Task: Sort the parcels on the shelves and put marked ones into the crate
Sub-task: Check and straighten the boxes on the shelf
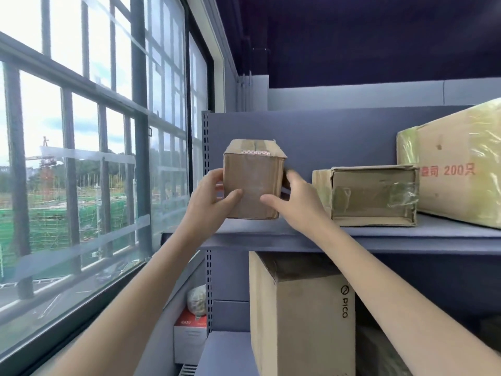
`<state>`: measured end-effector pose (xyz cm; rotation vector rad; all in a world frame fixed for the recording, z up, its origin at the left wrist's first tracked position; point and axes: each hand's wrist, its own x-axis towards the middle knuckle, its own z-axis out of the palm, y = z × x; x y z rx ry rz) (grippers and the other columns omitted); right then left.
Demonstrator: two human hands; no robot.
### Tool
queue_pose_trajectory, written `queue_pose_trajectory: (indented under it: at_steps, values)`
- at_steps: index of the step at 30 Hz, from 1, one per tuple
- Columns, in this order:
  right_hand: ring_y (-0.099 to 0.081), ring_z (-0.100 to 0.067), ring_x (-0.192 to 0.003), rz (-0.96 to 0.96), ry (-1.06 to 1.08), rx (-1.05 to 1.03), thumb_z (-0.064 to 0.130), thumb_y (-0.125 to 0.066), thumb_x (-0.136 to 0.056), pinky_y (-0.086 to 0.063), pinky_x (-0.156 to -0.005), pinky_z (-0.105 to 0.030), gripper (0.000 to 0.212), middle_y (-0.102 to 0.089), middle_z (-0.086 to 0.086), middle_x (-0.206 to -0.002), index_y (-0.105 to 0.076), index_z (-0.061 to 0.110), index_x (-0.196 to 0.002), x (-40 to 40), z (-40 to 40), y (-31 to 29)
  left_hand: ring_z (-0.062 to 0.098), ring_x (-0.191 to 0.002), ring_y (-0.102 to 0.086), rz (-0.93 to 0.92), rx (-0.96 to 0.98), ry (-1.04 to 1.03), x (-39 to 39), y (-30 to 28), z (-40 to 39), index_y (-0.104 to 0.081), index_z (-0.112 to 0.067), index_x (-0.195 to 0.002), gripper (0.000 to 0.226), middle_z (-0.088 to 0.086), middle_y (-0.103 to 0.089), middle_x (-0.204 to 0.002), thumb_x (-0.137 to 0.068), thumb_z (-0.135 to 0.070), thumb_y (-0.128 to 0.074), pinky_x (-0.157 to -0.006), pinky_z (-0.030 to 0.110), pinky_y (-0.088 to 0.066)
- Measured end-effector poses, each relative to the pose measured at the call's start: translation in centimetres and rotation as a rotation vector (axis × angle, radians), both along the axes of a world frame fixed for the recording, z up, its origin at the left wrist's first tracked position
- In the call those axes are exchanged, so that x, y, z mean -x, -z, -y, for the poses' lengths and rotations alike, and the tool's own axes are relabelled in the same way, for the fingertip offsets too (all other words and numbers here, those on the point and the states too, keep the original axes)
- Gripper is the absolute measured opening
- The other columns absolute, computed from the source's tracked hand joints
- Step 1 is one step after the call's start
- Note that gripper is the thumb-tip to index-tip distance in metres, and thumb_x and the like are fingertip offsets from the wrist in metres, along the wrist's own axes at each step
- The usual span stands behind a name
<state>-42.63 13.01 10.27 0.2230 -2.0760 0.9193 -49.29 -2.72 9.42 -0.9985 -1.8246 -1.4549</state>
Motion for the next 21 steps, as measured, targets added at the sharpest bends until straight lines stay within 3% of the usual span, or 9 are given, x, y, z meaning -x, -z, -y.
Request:
queue_pose_trajectory:
  at_steps: [2,3,5,7,10,13,17,19,21]
  values:
    - [-0.054,-0.009,-0.108,-0.044,-0.08,0.065,0.015,-0.071,-0.079,-0.042,-0.073,0.0,0.057,-0.057,0.003,-0.121,-0.044,0.015,-0.129,-1.5,0.1,0.6,0.012,-0.109,-0.052,-0.047,0.001,0.011,-1.0,1.0,0.0,-0.047,-0.019,-0.118,0.033,0.004,-0.052,-0.122,-0.087,-0.014,-0.058,-0.08,0.024,-0.05]
    - [-0.055,-0.007,-0.105,-0.06,-0.115,0.094,0.017,-0.072,-0.078,-0.046,-0.08,-0.004,0.054,-0.057,0.006,-0.117,-0.047,0.017,-0.127,-2.1,0.1,0.8,0.013,-0.11,-0.052,-0.077,0.008,-0.008,-1.4,1.6,0.0,-0.046,-0.017,-0.122,0.037,0.005,-0.05,-0.123,-0.087,-0.014,-0.058,-0.083,0.025,-0.051]
    - [-0.06,-0.01,-0.104,-0.062,-0.199,0.177,0.03,-0.071,-0.079,-0.05,-0.094,-0.03,0.039,-0.063,0.008,-0.111,-0.054,0.023,-0.113,-2.8,-0.1,1.1,0.007,-0.106,-0.05,-0.138,0.004,-0.055,-2.1,2.7,0.1,-0.043,-0.014,-0.126,0.042,0.004,-0.047,-0.122,-0.087,-0.012,-0.058,-0.084,0.015,-0.047]
    - [-0.062,-0.019,-0.104,-0.055,-0.317,0.325,0.048,-0.062,-0.079,-0.047,-0.097,-0.047,0.032,-0.067,0.002,-0.106,-0.06,0.025,-0.1,-3.8,0.4,0.8,-0.006,-0.103,-0.047,-0.204,-0.004,-0.084,-2.6,3.4,0.1,-0.042,-0.015,-0.127,0.043,0.0,-0.045,-0.121,-0.087,-0.011,-0.059,-0.083,0.004,-0.041]
    - [-0.06,-0.021,-0.107,-0.082,-0.32,0.405,0.066,-0.058,-0.073,-0.045,-0.099,-0.048,0.053,-0.067,-0.002,-0.107,-0.062,0.023,-0.103,-4.5,1.2,0.3,-0.004,-0.107,-0.044,-0.315,0.002,-0.092,-2.9,3.6,-0.1,-0.043,-0.012,-0.127,0.047,0.0,-0.044,-0.122,-0.084,-0.021,-0.058,-0.092,0.009,-0.039]
    - [-0.058,-0.012,-0.107,-0.136,-0.258,0.388,0.045,-0.056,-0.086,-0.046,-0.099,-0.037,0.038,-0.065,0.005,-0.11,-0.058,0.02,-0.115,-4.5,1.1,0.5,0.013,-0.118,-0.046,-0.278,-0.036,-0.023,-3.6,3.2,-0.4,-0.045,-0.012,-0.126,0.053,0.003,-0.046,-0.126,-0.08,-0.038,-0.048,-0.099,0.029,-0.043]
    - [-0.062,-0.014,-0.098,-0.2,-0.335,0.498,0.03,-0.06,-0.088,-0.05,-0.093,-0.039,0.015,-0.067,0.007,-0.096,-0.061,0.023,-0.101,-4.4,0.6,1.1,0.02,-0.12,-0.05,-0.152,-0.134,0.117,-4.1,2.6,-0.9,-0.052,-0.02,-0.122,0.049,0.001,-0.052,-0.127,-0.084,-0.049,-0.044,-0.1,0.048,-0.042]
    - [-0.063,-0.017,-0.092,-0.226,-0.406,0.602,0.03,-0.063,-0.082,-0.051,-0.087,-0.042,0.016,-0.068,0.003,-0.093,-0.063,0.023,-0.096,-4.0,0.3,1.3,0.017,-0.122,-0.049,-0.126,-0.162,0.15,-4.2,2.2,-1.4,-0.055,-0.024,-0.121,0.043,0.002,-0.053,-0.129,-0.087,-0.047,-0.043,-0.103,0.046,-0.04]
    - [-0.062,-0.015,-0.086,-0.264,-0.497,0.71,0.023,-0.06,-0.083,-0.05,-0.08,-0.037,0.012,-0.068,0.0,-0.091,-0.064,0.019,-0.094,-3.7,-0.1,1.5,0.007,-0.123,-0.047,-0.098,-0.191,0.18,-4.4,1.8,-1.9,-0.057,-0.034,-0.113,0.028,-0.002,-0.052,-0.13,-0.088,-0.039,-0.044,-0.106,0.034,-0.037]
